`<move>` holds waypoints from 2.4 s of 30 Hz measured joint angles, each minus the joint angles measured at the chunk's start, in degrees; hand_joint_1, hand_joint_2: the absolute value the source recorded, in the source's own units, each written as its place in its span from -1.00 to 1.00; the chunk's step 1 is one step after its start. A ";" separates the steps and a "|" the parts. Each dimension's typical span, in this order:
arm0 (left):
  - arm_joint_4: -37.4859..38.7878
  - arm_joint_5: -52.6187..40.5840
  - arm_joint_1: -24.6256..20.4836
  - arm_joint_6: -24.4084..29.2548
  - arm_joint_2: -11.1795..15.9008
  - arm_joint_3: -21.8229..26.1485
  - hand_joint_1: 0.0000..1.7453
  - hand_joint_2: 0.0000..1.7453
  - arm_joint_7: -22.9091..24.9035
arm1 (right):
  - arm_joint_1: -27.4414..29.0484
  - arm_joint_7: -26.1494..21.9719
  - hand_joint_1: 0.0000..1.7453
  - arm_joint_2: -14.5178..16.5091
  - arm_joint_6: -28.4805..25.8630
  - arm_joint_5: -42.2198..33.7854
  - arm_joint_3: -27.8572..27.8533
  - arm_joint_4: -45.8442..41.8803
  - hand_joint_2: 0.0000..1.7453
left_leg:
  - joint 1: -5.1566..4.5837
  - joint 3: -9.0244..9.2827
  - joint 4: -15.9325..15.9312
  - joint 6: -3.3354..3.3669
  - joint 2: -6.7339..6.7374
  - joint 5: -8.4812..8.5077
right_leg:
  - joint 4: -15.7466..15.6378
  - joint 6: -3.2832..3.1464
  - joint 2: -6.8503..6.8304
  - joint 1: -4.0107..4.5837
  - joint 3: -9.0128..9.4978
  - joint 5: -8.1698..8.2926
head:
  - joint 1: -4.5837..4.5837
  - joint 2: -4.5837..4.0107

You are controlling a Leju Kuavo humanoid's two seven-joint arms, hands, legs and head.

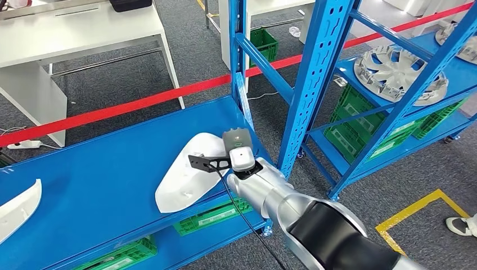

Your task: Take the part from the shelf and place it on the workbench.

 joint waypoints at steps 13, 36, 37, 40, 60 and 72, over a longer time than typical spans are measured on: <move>0.05 -1.43 -0.22 0.00 0.02 -0.01 -1.00 1.00 -1.06 | -14.66 2.44 1.00 -3.58 0.90 3.65 -1.44 -0.37 1.00 | -0.02 0.36 0.01 -0.03 -0.01 0.04 | 0.01 0.04 0.00 -0.03 -0.12 0.04 | 0.01 0.00; 0.04 -1.28 -0.55 0.00 0.00 -0.01 -1.00 1.00 -0.90 | -16.35 2.25 1.00 -4.32 1.48 4.39 -1.65 -0.37 1.00 | -0.06 0.33 0.02 -0.02 -0.16 0.04 | -0.01 0.04 -0.06 -0.05 -0.11 0.04 | 0.00 0.00; 0.04 -1.31 -0.55 0.00 0.00 -0.02 -1.00 1.00 -0.91 | -16.33 2.24 1.00 -4.37 1.50 4.52 -1.65 -0.37 1.00 | -0.06 0.33 0.02 -0.02 -0.17 0.04 | -0.01 0.04 -0.06 -0.05 -0.11 0.04 | 0.00 0.00; 0.03 -1.34 -0.57 0.00 -0.02 -0.02 -1.00 1.00 -1.04 | -16.28 2.14 1.00 -4.57 1.51 5.03 -1.65 -0.37 1.00 | -0.07 0.32 0.02 -0.02 -0.25 0.05 | -0.01 0.04 -0.13 -0.05 -0.10 0.04 | 0.00 0.00; -0.21 -1.45 -1.26 0.00 -0.19 -0.02 -1.00 1.00 -1.74 | -15.71 0.93 1.00 -3.11 0.78 6.82 -1.65 -0.37 1.00 | -0.06 0.28 0.01 -0.04 -0.20 0.06 | -0.01 0.04 -0.18 -0.08 -0.10 0.04 | 0.00 0.00; -0.58 -2.93 -1.84 0.00 -0.28 -0.20 -1.00 1.00 -1.80 | -14.71 1.60 1.00 -3.67 0.97 7.22 -1.65 -0.37 1.00 | -0.07 0.31 0.02 -0.04 -0.19 0.06 | -0.01 0.04 -0.17 -0.07 -0.11 0.04 | 0.00 0.00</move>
